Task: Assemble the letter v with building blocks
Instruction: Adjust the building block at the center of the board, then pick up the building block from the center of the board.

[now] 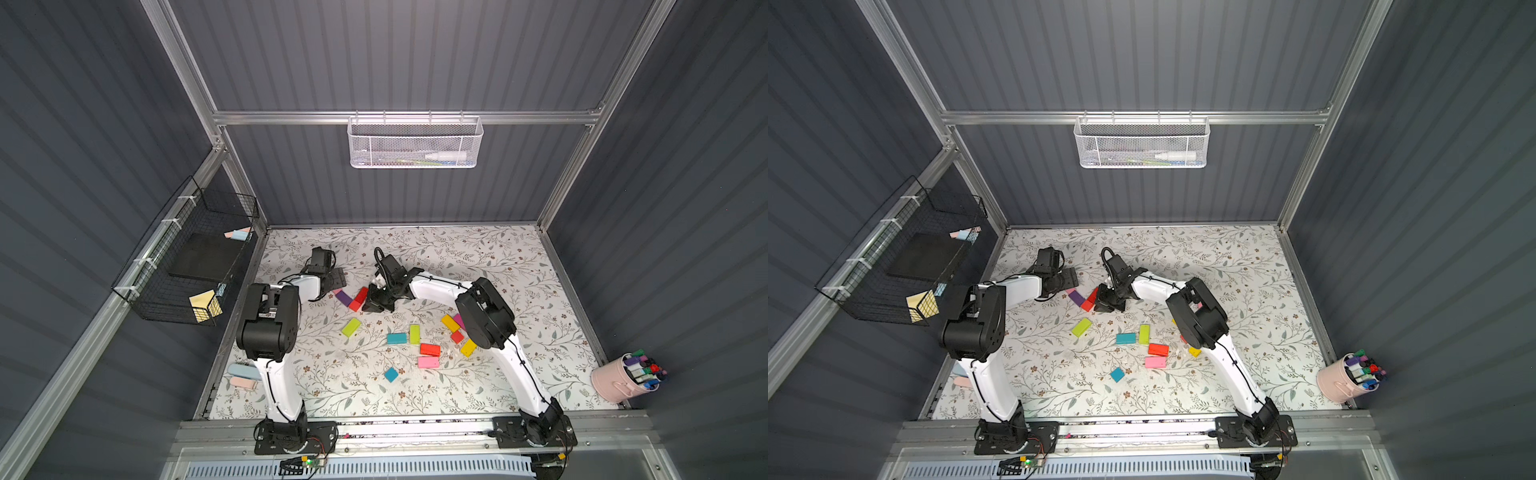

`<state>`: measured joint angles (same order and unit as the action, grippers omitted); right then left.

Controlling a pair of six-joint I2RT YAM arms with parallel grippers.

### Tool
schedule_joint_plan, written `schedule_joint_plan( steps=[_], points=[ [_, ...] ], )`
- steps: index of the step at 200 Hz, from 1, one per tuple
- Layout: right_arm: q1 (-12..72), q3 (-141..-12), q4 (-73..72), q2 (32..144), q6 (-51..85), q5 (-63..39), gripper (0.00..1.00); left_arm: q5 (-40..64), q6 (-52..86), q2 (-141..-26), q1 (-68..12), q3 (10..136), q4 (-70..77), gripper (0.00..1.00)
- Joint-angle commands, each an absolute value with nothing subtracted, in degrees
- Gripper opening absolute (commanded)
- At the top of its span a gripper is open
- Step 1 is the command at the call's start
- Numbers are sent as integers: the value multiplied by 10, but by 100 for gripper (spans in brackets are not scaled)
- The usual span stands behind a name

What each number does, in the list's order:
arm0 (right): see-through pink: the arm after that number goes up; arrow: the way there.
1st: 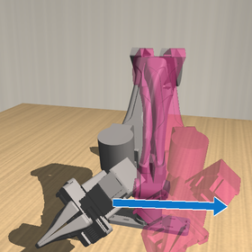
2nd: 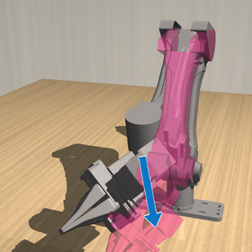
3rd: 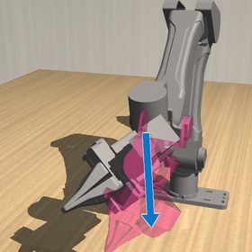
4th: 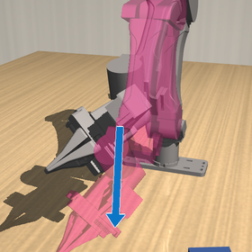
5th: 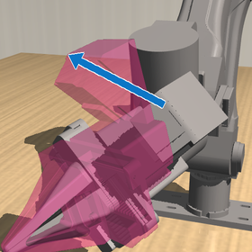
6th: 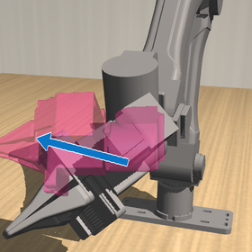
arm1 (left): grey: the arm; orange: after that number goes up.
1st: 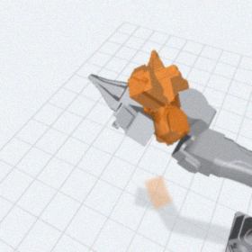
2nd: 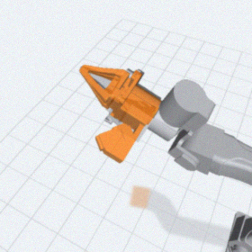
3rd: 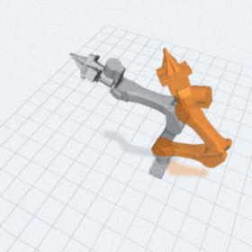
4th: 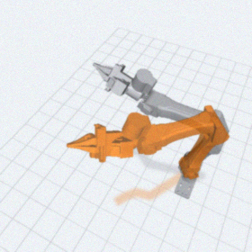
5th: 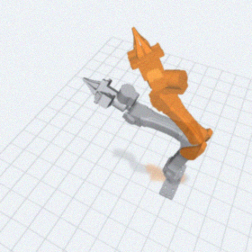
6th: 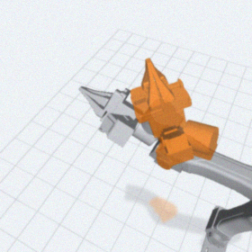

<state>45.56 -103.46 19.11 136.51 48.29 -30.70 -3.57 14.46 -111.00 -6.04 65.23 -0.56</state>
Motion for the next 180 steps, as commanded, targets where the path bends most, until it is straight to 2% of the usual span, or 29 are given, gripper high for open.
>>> schedule_joint_plan(
  steps=[1, 28, 49, 78, 87, 103, 117, 139, 150, 163, 180],
  points=[
    [462, -1019, 206, 1303, 450, -259, 0, -70, 160, -1062, -58, 669, 13, 83],
    [464, -1016, 202, 1257, 405, -227, 0, -88, 161, -992, -58, 660, 64, 83],
    [465, -1014, 229, 1222, 355, -209, 0, -17, 146, -951, -58, 654, 96, 85],
    [469, -1015, 331, 1195, 213, -228, 28, 42, 132, -900, -59, 656, 73, 92],
    [472, -1003, 357, 1186, 183, -219, 38, 48, 144, -871, -59, 651, 66, 99],
    [479, -978, 379, 1173, 128, -210, 60, 59, 161, -815, -59, 636, 54, 100],
    [494, -987, 408, 1181, 101, -187, 73, 55, 174, -766, -59, 630, 41, 100],
    [525, -1081, 489, 1230, 134, -148, 78, 58, 175, -712, -60, 638, 9, 100],
    [536, -1136, 539, 1268, 190, -134, 82, 61, 170, -696, -60, 650, -11, 100],
    [537, -1218, 606, 1317, 263, -146, 82, 51, 168, -684, -60, 660, -31, 100],
    [540, -1255, 600, 1344, 332, -162, 81, 44, 161, -678, -60, 665, -42, 100]
  ],
)
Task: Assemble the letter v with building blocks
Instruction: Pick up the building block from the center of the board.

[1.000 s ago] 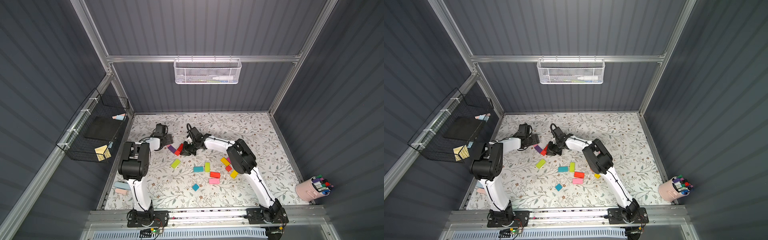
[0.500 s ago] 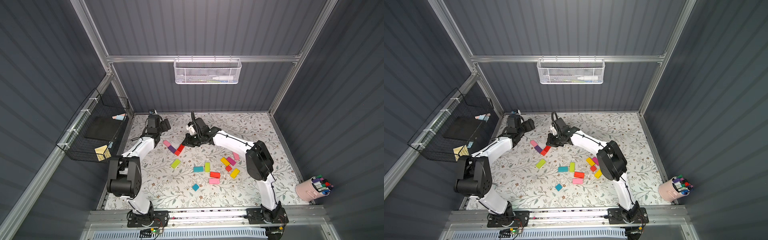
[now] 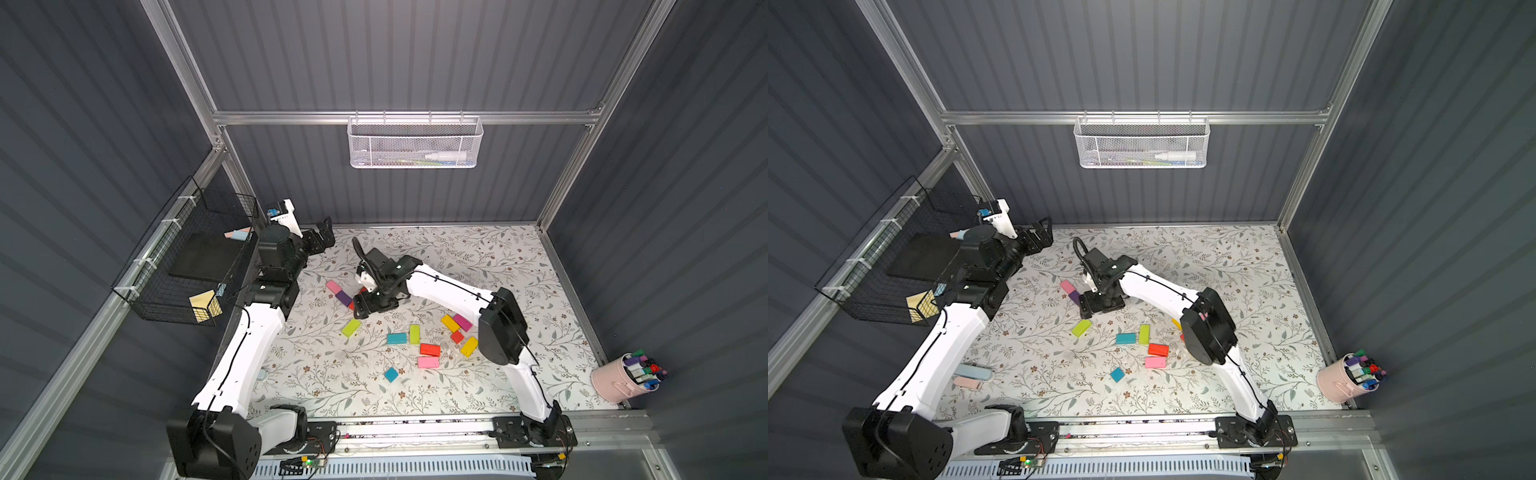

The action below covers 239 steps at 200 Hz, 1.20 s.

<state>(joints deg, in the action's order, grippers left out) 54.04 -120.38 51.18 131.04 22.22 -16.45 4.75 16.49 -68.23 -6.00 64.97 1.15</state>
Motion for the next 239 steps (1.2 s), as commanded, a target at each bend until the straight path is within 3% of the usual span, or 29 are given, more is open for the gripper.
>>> schedule_joint_plan(
  steps=[1, 20, 59, 75, 94, 116, 139, 183, 239],
  points=[
    [540, -1254, 596, 1345, 336, -163, 82, 44, 161, -678, -60, 665, -43, 100],
    [548, -1254, 556, 1345, 378, -153, 82, 43, 154, -672, -60, 664, -53, 100],
    [592, -1358, 656, 1381, 320, 23, 82, 65, 140, -647, -59, 650, -66, 100],
    [582, -1342, 666, 1367, 359, -18, 82, 57, 110, -657, -59, 666, -89, 99],
    [556, -1209, 592, 1284, 384, -21, 82, 48, 89, -687, -59, 695, -155, 100],
    [473, -1032, 474, 1156, 398, -74, 82, 45, 65, -697, -72, 687, -213, 100],
    [384, -951, 449, 1071, 380, -118, 81, 19, 84, -695, -120, 703, -260, 97],
    [301, -953, 479, 1045, 300, -208, 82, 4, 124, -776, -230, 675, -335, 93],
    [281, -975, 459, 1114, 248, -320, 82, -45, 211, -739, -284, 670, -437, 91]
  ],
)
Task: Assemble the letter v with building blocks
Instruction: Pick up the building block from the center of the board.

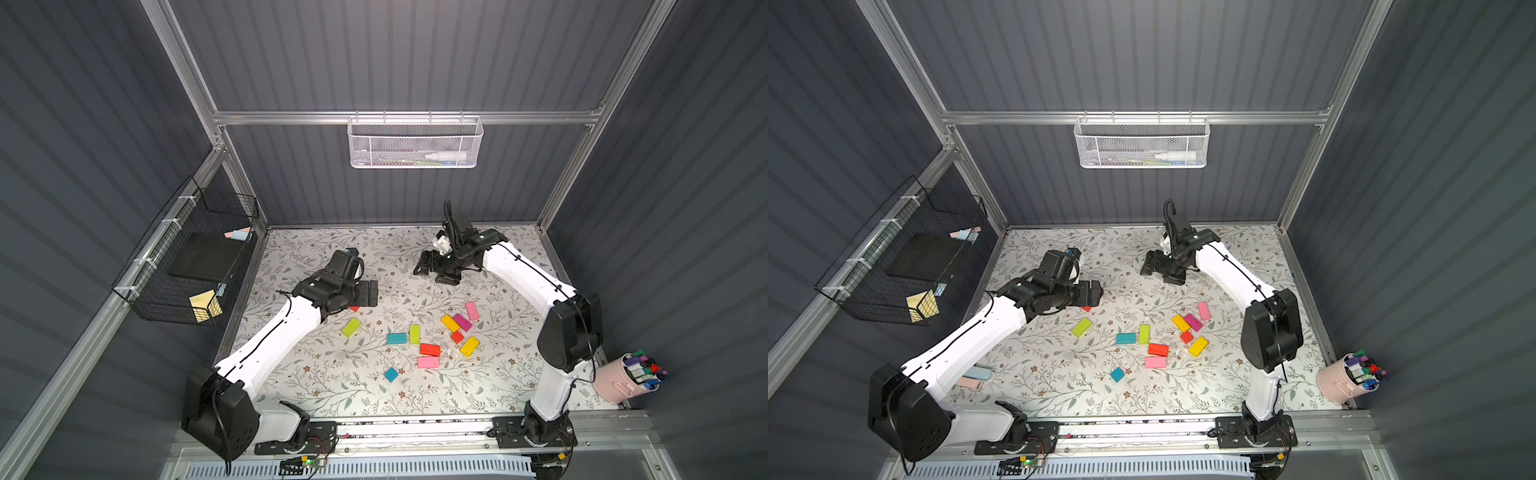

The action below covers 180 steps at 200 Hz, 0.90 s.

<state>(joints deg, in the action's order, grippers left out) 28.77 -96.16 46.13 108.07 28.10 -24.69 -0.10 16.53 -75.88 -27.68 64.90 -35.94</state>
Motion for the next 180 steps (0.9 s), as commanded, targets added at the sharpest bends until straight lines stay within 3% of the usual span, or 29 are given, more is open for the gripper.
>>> schedule_joint_plan(
  steps=[1, 15, 49, 126, 180],
  points=[
    [281, -975, 458, 1115, 247, -322, 82, -48, 212, -741, -285, 671, -440, 91],
    [279, -964, 441, 1124, 248, -340, 81, -94, 236, -777, -313, 687, -499, 90],
    [272, -924, 402, 1122, 254, -365, 81, -64, 239, -836, -370, 672, -480, 91],
    [242, -878, 399, 1100, 233, -376, 81, -92, 289, -802, -371, 585, -417, 89],
    [239, -857, 377, 1100, 243, -396, 81, -130, 283, -904, -367, 607, -460, 94]
  ],
)
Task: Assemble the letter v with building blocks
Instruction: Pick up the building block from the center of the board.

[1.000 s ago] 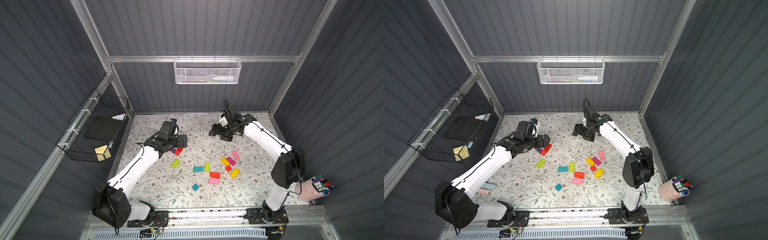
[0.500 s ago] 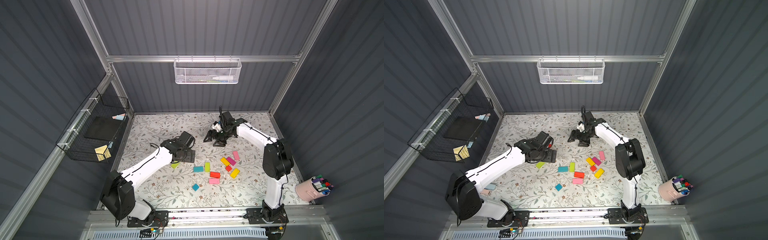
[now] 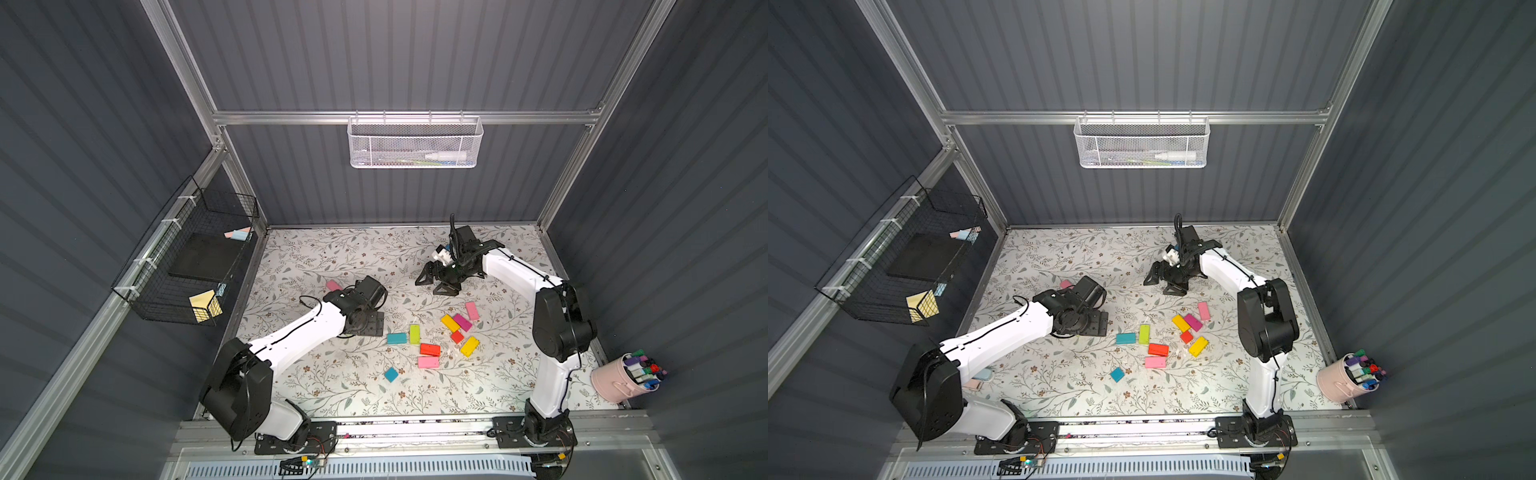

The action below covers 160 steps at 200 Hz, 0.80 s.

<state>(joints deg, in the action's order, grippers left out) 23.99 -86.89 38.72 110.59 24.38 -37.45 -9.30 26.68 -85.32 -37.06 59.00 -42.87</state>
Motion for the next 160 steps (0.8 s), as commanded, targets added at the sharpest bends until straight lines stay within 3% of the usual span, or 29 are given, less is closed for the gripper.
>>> schedule_joint_plan(
  steps=[1, 58, 106, 160],
  points=[
    [239, -856, 376, 1099, 243, -397, 81, -129, 283, -906, -367, 607, -459, 94],
    [229, -859, 384, 1107, 223, -410, 81, -106, 276, -910, -307, 600, -449, 93],
    [217, -850, 376, 1115, 221, -429, 81, -115, 269, -998, -301, 625, -435, 90],
    [205, -834, 370, 1111, 220, -433, 81, -114, 230, -1006, -296, 667, -430, 89]
  ],
)
